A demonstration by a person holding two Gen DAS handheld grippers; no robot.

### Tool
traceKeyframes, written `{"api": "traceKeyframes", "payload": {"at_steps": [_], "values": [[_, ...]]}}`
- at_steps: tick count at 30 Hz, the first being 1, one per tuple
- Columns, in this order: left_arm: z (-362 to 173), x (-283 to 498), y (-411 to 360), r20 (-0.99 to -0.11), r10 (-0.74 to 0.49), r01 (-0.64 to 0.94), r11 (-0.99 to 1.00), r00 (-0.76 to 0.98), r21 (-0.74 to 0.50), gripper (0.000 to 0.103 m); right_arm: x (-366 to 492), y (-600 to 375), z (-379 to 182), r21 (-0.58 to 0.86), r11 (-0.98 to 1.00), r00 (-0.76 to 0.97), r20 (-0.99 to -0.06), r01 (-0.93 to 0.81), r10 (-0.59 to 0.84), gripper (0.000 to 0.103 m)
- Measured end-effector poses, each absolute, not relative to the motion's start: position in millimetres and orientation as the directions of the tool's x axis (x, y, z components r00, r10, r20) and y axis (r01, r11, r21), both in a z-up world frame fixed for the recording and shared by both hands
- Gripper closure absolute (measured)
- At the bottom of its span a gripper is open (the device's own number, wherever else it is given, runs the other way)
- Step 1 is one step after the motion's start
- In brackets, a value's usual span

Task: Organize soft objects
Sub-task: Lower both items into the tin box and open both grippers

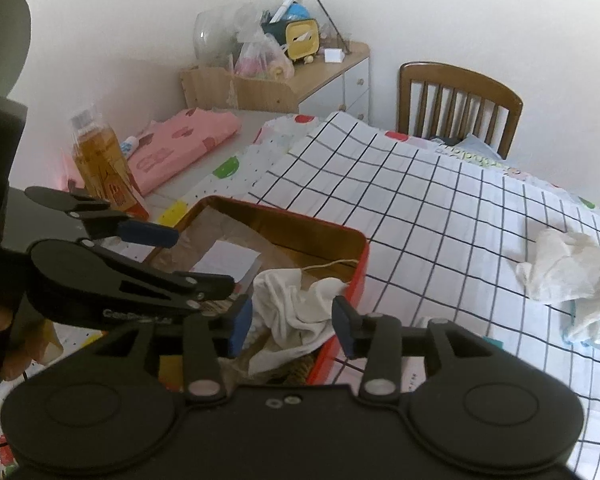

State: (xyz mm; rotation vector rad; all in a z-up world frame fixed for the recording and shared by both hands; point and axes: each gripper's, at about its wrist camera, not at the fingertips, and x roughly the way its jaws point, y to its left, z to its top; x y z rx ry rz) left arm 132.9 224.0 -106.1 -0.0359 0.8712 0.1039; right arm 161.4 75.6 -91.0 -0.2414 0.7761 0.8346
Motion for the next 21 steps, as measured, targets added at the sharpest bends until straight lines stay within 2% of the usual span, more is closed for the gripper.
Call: {"api": "traceKeyframes", "payload": {"at_steps": [21], "values": [[-51,107,167,-0.694,0.026,-0.02,1.0,0.719,0.017,0.031,130,4,-45,0.125,0.733,0.527,-0.616,-0.669,0.586,0.039]]}}
